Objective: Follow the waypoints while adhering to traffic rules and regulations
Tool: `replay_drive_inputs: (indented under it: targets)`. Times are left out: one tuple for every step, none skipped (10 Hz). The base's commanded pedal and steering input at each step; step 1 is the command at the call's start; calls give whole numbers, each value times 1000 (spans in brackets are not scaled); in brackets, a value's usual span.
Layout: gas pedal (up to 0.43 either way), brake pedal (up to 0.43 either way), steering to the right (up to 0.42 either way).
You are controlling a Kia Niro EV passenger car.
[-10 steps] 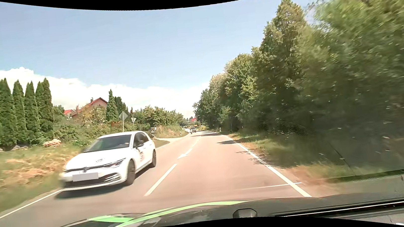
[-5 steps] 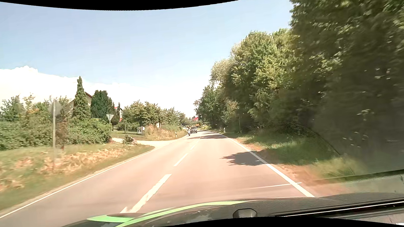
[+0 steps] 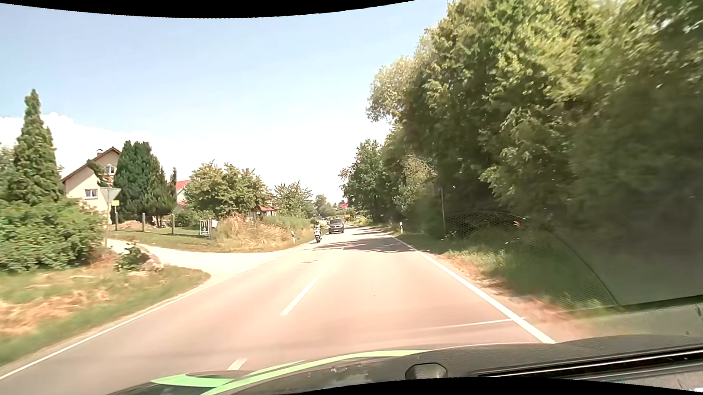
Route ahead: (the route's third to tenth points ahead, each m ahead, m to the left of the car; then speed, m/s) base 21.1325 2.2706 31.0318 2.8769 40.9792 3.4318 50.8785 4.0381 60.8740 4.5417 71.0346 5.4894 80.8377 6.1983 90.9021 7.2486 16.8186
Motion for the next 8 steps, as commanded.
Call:
replay_drive_inputs:
  targets:
    - [157, 0, -8]
    - [157, 0, -8]
    - [150, 0, -8]
    - [150, 0, -8]
    - [150, 0, -8]
    - [138, 0, -8]
    - [138, 0, -8]
    - [138, 0, -8]
